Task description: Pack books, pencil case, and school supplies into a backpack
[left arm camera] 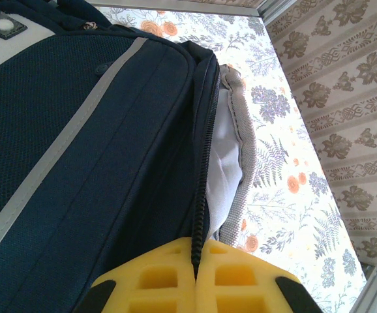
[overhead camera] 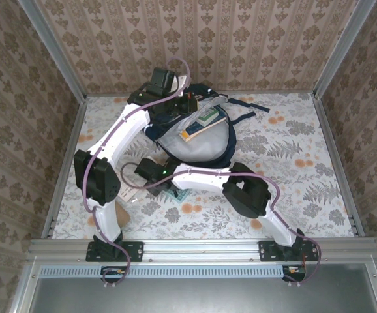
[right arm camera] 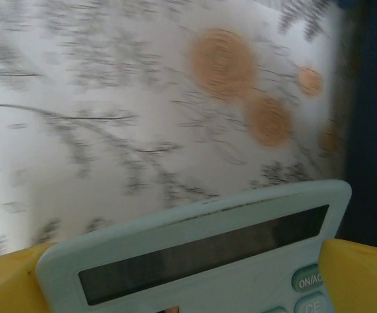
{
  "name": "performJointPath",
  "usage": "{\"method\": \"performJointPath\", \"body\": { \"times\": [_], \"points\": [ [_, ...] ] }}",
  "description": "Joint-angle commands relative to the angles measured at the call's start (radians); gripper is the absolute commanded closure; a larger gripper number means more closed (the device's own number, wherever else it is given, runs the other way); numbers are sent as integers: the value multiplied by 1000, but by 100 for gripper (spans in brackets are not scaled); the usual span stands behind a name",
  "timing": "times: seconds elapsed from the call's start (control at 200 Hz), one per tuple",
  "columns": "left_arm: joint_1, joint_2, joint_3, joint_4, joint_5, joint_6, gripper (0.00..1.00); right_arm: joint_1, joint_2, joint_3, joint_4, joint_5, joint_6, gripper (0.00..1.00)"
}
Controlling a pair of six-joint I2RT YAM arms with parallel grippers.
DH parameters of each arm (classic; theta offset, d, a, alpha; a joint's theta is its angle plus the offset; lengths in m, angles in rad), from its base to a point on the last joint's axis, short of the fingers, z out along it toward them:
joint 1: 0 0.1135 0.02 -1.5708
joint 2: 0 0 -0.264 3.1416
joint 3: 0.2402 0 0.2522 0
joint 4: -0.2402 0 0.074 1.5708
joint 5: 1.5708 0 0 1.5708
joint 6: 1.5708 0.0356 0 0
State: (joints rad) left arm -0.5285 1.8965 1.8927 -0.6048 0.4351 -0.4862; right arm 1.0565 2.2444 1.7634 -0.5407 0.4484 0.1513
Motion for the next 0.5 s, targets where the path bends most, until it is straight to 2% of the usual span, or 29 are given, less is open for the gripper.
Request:
{"method": "performJointPath", "body": {
  "times": [0.0, 0.125, 0.22, 0.33, 0.49],
  "points": [
    [15, -75, 33, 22, 23, 4, 100, -50, -26, -3, -80, 70, 110, 1],
    [15, -74, 32, 22, 23, 4, 100, -86, -63, -33, -116, 74, 217, 0],
    [15, -74, 33, 22, 23, 4, 100, -116, -107, -72, -108, -3, 274, 0],
    [15, -76, 32, 19, 22, 6, 100, -147, -215, -182, -26, -119, 319, 0],
    [15, -77, 29, 25, 25, 4, 100, -195, -413, -432, 176, -254, 395, 0]
  ]
}}
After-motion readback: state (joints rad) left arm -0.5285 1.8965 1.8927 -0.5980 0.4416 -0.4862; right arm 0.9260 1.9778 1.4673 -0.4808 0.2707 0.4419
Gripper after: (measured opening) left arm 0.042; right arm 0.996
